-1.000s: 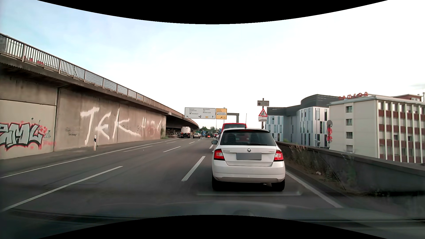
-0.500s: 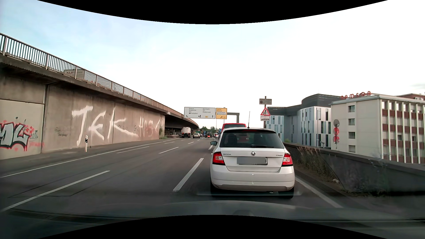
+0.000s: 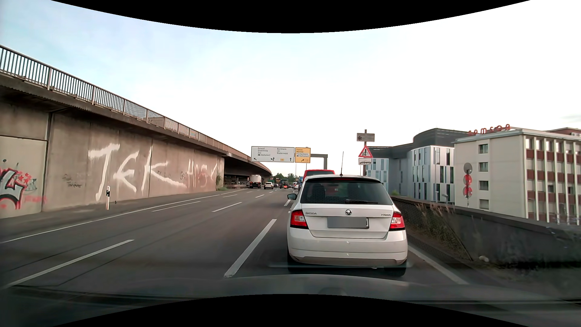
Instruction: Follow the waypoints while adhering to traffic rules and regulations
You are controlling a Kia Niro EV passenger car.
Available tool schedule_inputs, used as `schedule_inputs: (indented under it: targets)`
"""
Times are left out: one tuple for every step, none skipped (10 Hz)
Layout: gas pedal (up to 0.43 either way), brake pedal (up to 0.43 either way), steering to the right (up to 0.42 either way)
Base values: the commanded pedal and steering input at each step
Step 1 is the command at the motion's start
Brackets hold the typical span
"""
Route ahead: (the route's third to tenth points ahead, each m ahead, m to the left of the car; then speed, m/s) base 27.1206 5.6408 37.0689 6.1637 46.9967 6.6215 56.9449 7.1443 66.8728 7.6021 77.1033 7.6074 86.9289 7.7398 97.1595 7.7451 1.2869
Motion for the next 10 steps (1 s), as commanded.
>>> schedule_inputs:
  targets:
    - [0.0, 0.085, -0.004]
    - [0.0, 0.043, -0.005]
    - [0.0, 0.0, -0.005]
    - [0.0, 0.0, -0.005]
    - [0.0, 0.0, -0.005]
    - [0.0, 0.0, -0.005]
    - [0.0, 0.0, -0.005]
    - [0.0, 0.0, -0.005]
    - [0.0, 0.0, -0.005]
    - [0.02, 0.0, -0.004]
